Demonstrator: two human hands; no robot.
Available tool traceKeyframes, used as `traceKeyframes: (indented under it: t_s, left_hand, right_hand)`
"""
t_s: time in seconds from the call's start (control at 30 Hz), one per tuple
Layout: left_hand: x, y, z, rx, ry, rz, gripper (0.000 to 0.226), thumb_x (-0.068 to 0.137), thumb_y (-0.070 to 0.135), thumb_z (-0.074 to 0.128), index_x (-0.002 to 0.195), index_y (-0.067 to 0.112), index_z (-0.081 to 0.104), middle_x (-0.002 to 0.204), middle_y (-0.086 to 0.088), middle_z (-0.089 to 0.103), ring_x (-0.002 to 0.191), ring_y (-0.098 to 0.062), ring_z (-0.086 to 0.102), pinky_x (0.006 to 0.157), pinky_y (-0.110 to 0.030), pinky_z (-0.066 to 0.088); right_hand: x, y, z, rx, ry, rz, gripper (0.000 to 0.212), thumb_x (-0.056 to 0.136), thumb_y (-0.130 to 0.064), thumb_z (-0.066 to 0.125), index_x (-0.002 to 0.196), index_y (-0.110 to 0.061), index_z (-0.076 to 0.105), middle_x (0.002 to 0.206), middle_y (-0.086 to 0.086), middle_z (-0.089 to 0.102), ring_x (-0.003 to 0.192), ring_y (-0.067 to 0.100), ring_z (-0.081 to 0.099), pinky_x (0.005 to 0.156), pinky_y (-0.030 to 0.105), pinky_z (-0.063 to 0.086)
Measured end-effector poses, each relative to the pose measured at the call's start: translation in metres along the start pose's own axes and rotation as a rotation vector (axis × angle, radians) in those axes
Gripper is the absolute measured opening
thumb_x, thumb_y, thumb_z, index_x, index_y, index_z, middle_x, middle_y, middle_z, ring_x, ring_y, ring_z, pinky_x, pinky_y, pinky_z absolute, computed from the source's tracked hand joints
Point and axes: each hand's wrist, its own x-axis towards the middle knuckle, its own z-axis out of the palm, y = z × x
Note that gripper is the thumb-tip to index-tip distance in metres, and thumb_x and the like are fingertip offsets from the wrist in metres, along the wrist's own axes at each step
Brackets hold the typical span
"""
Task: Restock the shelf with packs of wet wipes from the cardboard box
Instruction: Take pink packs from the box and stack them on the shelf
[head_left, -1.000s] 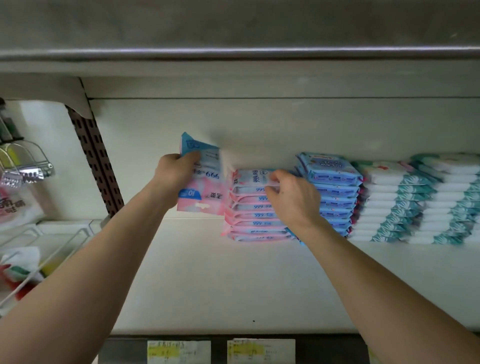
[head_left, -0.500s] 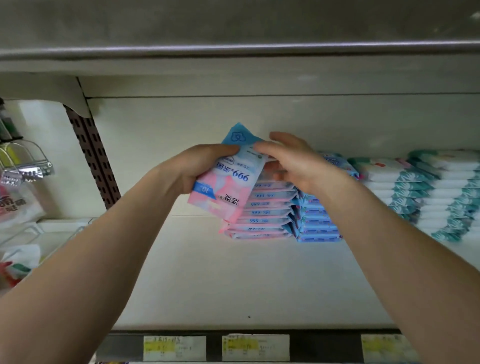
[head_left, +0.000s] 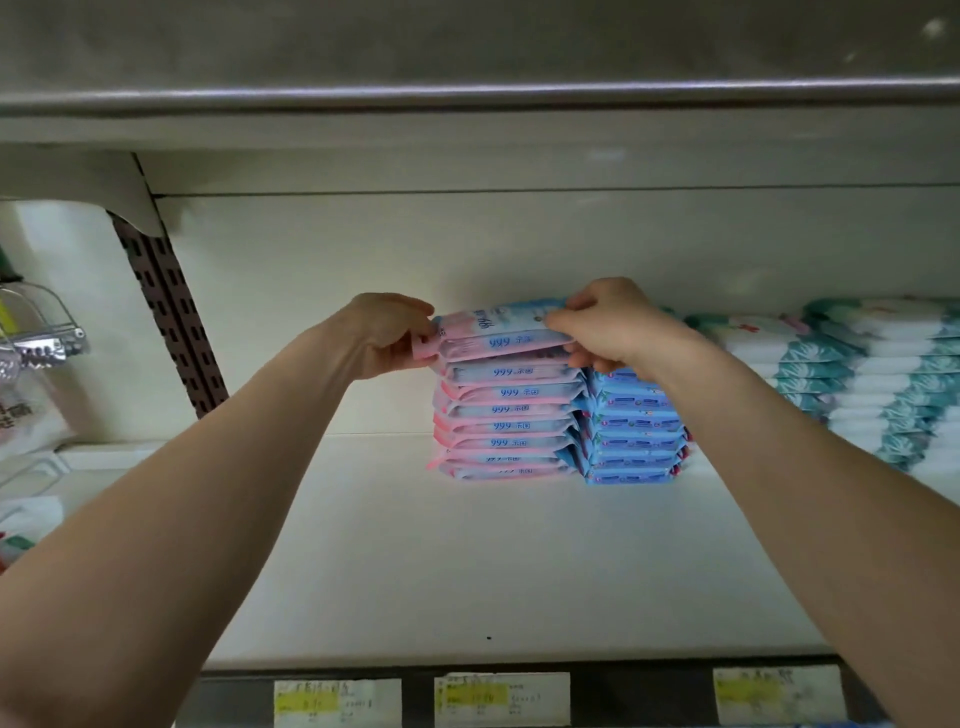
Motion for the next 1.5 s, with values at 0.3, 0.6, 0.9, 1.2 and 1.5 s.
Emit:
traceKeyframes:
  t_s: [0.3,0.6,0.9,1.2,1.5]
  left_hand:
    - [0.006,0.000,0.019,0.569,0.179,0.153,0.015,0.085,0.002,0.061,0.099,0.005,0.064,0.076,-0.009,0.055,0.063,-0.019,0.057,0.065,-0.032,0.058]
    - [0.012,-0.015,0.039,1.191,0.063,0.487,0.045,0.080,0.024,0.064,0.125,0.027,0.060,0.119,-0.006,0.059,0.111,-0.029,0.051,0.086,-0.029,0.045]
    - [0.008,-0.024,0.052,1.283,0.217,0.499,0.040,0.088,0.022,0.058,0.127,0.029,0.057,0.119,-0.008,0.048,0.118,-0.028,0.044,0.079,-0.034,0.042]
    - [-0.063,-0.042,0.063,1.072,0.380,0.628,0.039,0.089,0.014,0.053,0.127,0.018,0.059,0.125,-0.011,0.051,0.114,-0.031,0.050,0.093,-0.038,0.043]
    - [-0.154,-0.119,0.097,0.759,0.306,0.335,0.030,0.089,0.017,0.056,0.118,0.018,0.063,0.116,-0.001,0.065,0.104,-0.021,0.060,0.085,-0.025,0.046]
  right_hand:
    - [0.000,0.008,0.007,-0.860,0.217,-0.289,0.019,0.091,-0.016,0.054,0.107,-0.011,0.064,0.107,0.010,0.065,0.096,0.032,0.061,0.069,0.028,0.038]
    - [-0.002,0.013,0.030,-1.023,0.221,-0.510,0.033,0.087,-0.017,0.060,0.119,-0.016,0.052,0.117,0.006,0.055,0.111,0.027,0.050,0.092,0.038,0.034]
    - [-0.003,0.012,0.032,-1.023,0.208,-0.498,0.035,0.087,-0.015,0.062,0.121,-0.014,0.053,0.118,0.008,0.054,0.111,0.028,0.051,0.094,0.040,0.036]
    - [-0.068,0.009,0.021,-0.911,0.159,-0.515,0.028,0.091,-0.016,0.052,0.118,-0.018,0.059,0.123,0.008,0.055,0.116,0.030,0.050,0.095,0.038,0.034]
    - [-0.173,0.062,0.018,-0.510,-0.136,-0.168,0.024,0.087,-0.022,0.059,0.110,-0.024,0.065,0.117,-0.001,0.062,0.109,0.023,0.056,0.087,0.032,0.046]
